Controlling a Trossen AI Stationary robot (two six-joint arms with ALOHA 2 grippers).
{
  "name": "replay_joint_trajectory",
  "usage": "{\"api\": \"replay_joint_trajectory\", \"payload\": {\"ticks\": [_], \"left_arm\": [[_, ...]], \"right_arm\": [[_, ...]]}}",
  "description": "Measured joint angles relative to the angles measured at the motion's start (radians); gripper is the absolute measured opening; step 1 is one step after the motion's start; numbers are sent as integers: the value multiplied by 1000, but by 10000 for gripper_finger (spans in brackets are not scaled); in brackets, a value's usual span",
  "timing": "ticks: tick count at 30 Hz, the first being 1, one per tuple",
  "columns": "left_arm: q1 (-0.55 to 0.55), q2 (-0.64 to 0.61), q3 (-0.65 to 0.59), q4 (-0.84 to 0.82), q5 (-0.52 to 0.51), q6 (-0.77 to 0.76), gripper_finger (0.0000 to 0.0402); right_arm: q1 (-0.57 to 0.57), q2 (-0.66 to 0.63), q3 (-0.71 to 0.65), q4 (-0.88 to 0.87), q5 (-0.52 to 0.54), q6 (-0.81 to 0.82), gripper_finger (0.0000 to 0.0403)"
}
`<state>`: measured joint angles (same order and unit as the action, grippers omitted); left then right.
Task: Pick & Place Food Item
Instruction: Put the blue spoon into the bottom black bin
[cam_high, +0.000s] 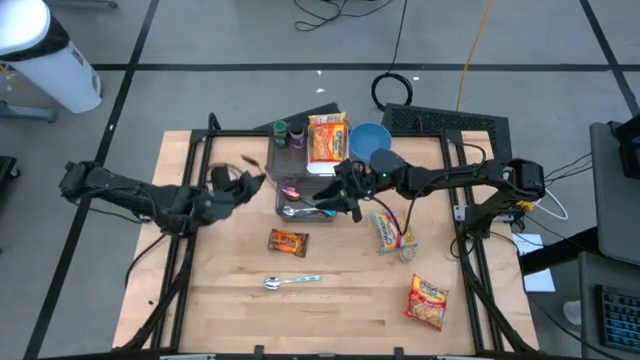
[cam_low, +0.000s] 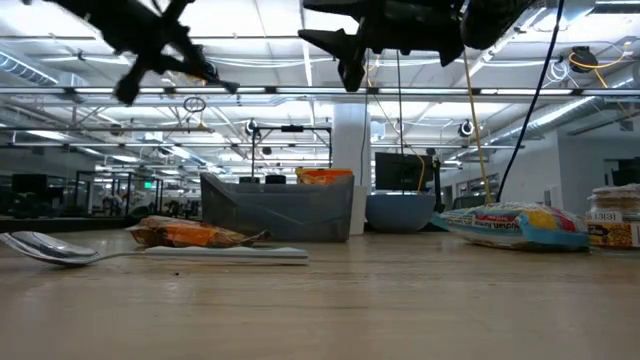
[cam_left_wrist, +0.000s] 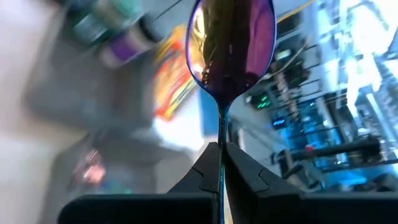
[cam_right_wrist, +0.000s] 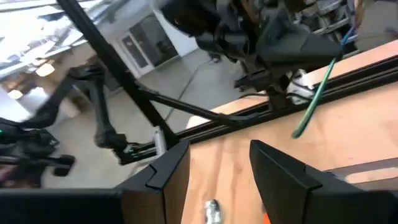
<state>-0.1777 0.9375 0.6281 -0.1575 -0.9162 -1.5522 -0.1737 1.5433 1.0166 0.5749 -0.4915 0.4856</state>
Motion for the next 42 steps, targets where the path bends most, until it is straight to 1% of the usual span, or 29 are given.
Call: {"api": "replay_joint_trajectory", "payload": {"ticks": [3,5,7,12,16,22,30,34,39,42], "left_arm": [[77,16,0,173,31,174,5],[123,34,0,261,69,244,5],[158,57,8,293,113,285,5],[212,152,102,280,190,342,5],[246,242,205,277,254,406,5],[277,361,372,181,307,482,5],[287,444,551,13,331,542,6],[286,454,588,0,331,575,4],[285,453,589,-11,334,563,6],[279,453,589,-10,334,555,4]], "right_arm": [[-1,0,30,-85,48,-38,160],[-1,0,59,-169,79,-78,160],[-1,0,85,-231,123,-131,160],[-1,0,125,-274,257,-208,160],[-4,0,134,-303,314,-248,160],[-5,0,134,-325,405,-267,160],[-28,0,134,-325,415,-265,160],[-35,-2,135,-330,463,-263,160],[-41,-2,135,-341,470,-263,158],[-42,-2,135,-344,470,-263,147]]}}
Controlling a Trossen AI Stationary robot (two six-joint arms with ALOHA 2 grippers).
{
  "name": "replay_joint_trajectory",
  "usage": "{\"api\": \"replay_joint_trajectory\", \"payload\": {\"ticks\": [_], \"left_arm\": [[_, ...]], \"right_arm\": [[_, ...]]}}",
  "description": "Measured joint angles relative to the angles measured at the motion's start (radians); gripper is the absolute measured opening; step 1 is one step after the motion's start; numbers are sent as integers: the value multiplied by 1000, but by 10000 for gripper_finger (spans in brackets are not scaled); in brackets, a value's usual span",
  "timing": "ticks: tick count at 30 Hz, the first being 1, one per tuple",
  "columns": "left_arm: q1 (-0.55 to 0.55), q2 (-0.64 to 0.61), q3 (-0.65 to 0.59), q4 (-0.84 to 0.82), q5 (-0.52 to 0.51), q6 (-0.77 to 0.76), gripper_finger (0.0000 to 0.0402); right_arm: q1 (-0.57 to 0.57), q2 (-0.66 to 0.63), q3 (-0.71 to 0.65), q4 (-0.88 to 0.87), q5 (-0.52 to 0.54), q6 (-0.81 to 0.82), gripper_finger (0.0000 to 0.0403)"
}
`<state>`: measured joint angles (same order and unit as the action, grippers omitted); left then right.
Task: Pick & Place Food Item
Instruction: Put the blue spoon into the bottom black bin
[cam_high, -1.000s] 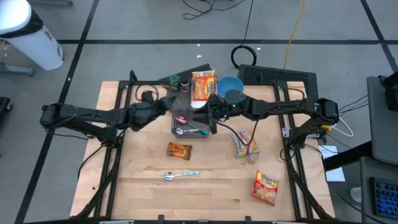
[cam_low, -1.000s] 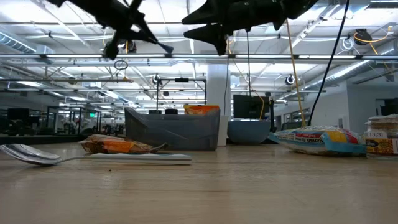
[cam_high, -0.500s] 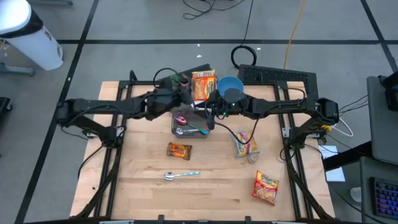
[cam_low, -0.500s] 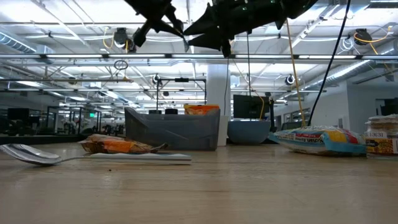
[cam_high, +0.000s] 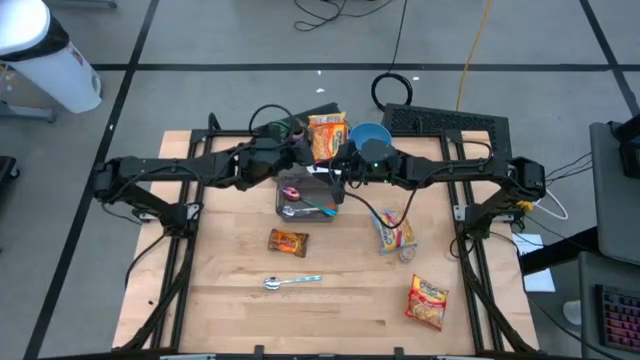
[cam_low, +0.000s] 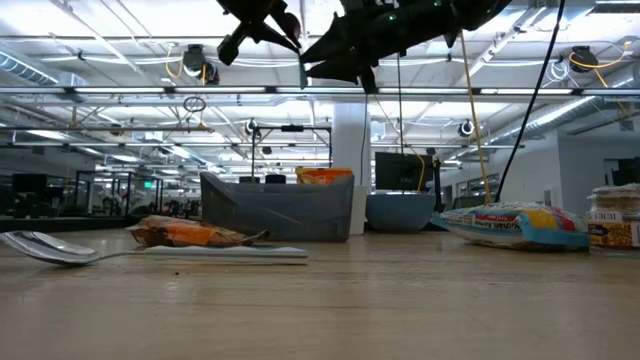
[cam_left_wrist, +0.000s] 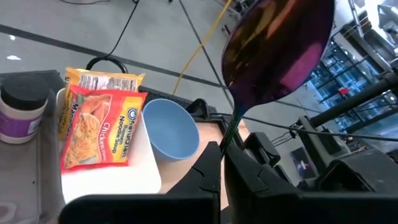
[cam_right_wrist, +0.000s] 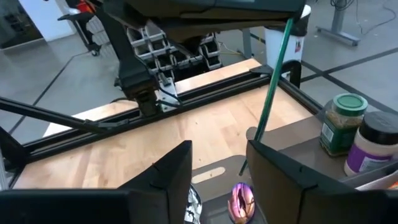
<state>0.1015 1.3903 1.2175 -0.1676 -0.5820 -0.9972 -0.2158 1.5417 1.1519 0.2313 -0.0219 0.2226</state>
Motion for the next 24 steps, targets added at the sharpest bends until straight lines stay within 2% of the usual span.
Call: {"api": "replay_joint_trajectory", "payload": {"ticks": [4,13,24], "left_arm": [[-4,0,0,1,0,-9,9],[-7,-4,7,85,37,-7,2],[-6,-3,5,88,32,38,5]], "right_arm": [[-8,0,0,-14,2,0,114],[-62,4,-2,-24,-7,-1,10],[-89,3,-2,-41,-18,1,3]]}}
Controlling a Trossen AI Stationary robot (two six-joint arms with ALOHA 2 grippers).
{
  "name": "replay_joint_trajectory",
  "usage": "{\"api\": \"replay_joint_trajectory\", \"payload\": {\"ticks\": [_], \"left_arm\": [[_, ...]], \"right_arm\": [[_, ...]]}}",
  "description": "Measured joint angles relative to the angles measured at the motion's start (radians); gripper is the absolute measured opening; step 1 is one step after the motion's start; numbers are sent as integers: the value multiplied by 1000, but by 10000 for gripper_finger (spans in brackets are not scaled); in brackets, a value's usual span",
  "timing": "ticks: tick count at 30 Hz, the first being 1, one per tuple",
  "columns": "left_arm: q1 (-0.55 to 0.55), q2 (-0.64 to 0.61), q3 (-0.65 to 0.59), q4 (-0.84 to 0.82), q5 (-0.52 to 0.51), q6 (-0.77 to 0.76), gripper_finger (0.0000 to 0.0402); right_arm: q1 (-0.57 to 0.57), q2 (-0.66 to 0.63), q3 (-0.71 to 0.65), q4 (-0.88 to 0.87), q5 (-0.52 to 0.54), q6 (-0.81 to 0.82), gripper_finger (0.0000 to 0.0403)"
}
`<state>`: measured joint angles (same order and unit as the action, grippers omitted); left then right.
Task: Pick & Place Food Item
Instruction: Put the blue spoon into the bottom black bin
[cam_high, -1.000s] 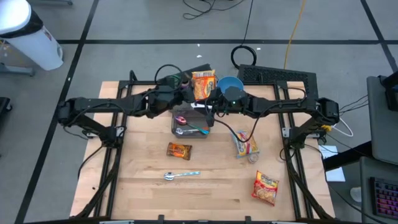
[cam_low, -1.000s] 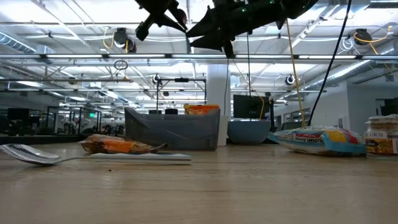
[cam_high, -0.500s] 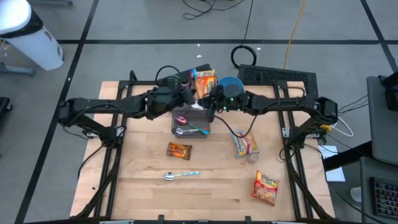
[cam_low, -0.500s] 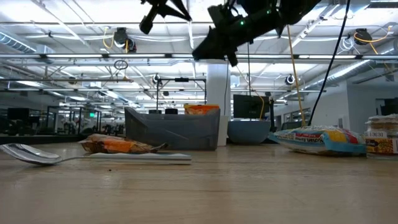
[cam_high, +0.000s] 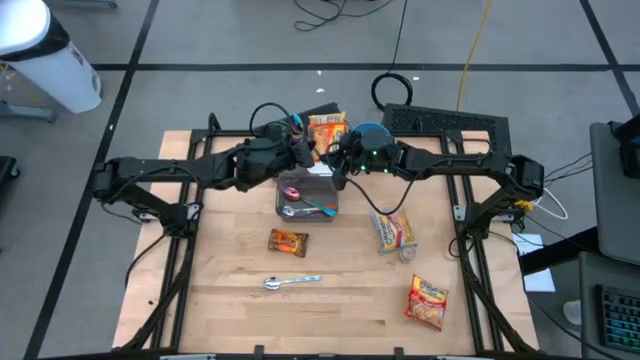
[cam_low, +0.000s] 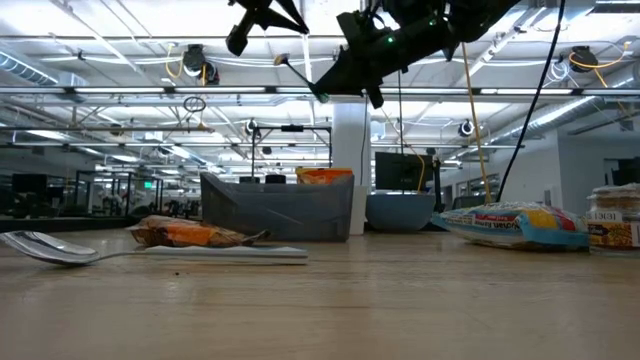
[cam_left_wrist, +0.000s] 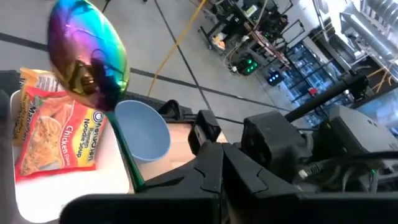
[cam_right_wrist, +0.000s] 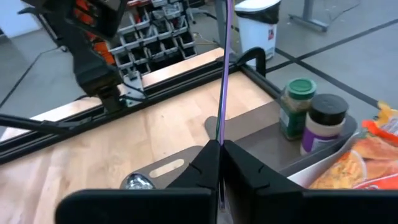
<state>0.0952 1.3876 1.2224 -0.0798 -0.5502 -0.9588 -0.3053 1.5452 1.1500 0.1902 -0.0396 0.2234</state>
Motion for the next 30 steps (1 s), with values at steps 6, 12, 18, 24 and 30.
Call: {"api": "replay_joint_trajectory", "payload": {"ticks": [6,12,18,24,30], "left_arm": [[0,0,-1,23,19,64,3],[33,-6,-2,64,193,193,25],[98,-20,-3,156,353,197,82],[153,-31,-3,232,529,155,154],[170,-73,-3,232,662,166,200]], "right_arm": [[-22,0,0,-7,-16,0,2],[-31,0,0,11,-72,1,1],[-33,0,0,15,-74,3,1],[-64,-33,0,27,-118,3,1],[-138,-111,0,17,-126,0,0]]}}
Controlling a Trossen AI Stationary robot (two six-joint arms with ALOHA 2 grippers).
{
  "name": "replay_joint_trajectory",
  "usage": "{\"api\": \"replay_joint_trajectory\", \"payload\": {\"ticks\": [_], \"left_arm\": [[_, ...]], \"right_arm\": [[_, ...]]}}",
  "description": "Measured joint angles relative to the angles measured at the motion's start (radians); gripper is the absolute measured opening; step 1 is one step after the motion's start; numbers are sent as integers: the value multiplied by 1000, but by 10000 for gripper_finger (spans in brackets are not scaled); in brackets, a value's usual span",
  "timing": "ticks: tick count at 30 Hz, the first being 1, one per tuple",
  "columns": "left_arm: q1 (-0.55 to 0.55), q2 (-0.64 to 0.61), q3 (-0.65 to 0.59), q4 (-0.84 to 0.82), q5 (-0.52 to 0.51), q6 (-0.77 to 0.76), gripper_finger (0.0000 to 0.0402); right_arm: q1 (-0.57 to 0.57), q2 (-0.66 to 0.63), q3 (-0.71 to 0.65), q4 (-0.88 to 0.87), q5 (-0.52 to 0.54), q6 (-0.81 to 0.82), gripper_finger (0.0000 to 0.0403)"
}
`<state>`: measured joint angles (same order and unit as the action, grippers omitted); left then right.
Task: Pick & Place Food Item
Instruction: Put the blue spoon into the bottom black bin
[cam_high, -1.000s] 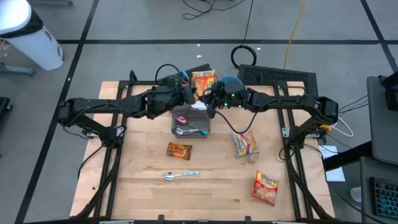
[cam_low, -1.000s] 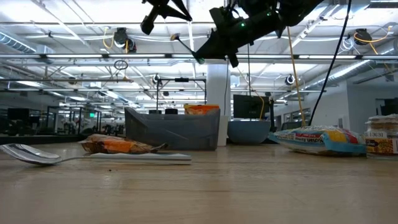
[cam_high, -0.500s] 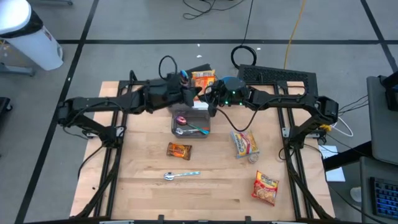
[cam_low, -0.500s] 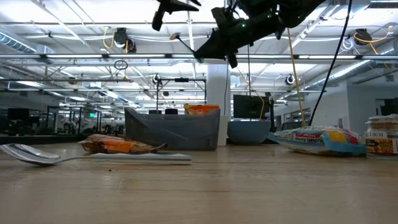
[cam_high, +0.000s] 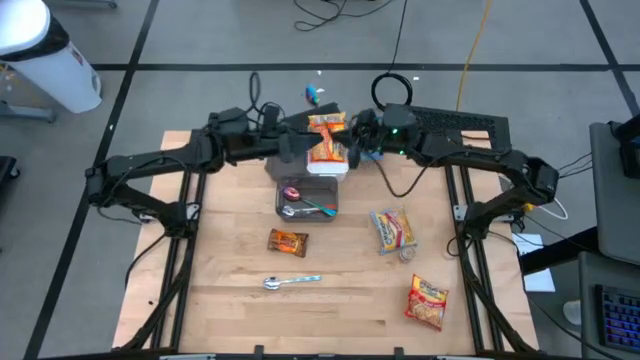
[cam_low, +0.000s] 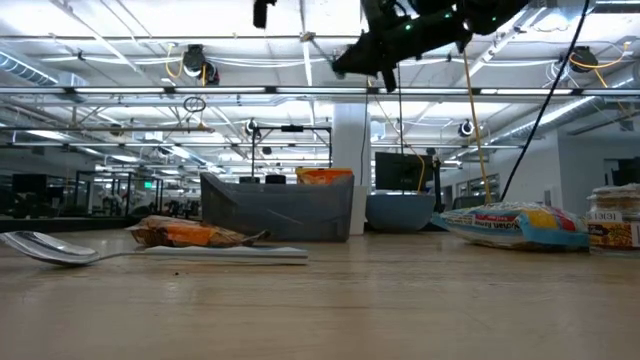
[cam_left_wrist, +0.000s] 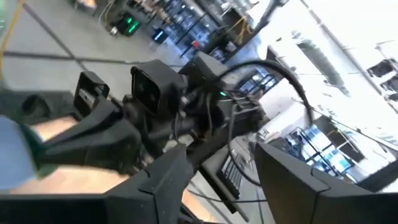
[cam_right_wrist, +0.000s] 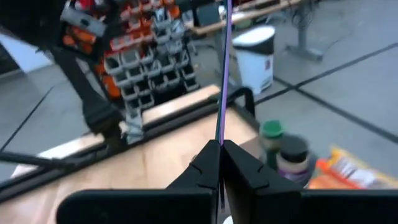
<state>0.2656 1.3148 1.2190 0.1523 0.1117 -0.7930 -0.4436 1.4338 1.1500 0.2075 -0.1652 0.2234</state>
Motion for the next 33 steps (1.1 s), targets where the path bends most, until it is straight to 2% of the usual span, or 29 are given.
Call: {"api": "replay_joint_trajectory", "payload": {"ticks": [5,14,18,21,25,29,33], "left_arm": [[-19,-96,0,-32,-35,93,198],[-110,-328,0,-327,-319,249,171],[-150,-399,0,-385,-384,305,169],[-172,-432,0,-431,-414,356,170],[-181,-456,0,-502,-455,407,168],[-180,-469,0,-594,-454,431,173],[-180,-490,0,-704,-448,433,174]], "right_arm": [[-63,-93,0,-13,-78,3,0],[-107,-275,0,-40,-202,30,0],[-96,-314,0,-92,-289,91,0],[-62,-312,0,-155,-337,120,0],[32,-264,1,-203,-296,67,0],[123,-158,0,-208,-229,34,0],[172,-37,1,-183,-226,26,0]]}}
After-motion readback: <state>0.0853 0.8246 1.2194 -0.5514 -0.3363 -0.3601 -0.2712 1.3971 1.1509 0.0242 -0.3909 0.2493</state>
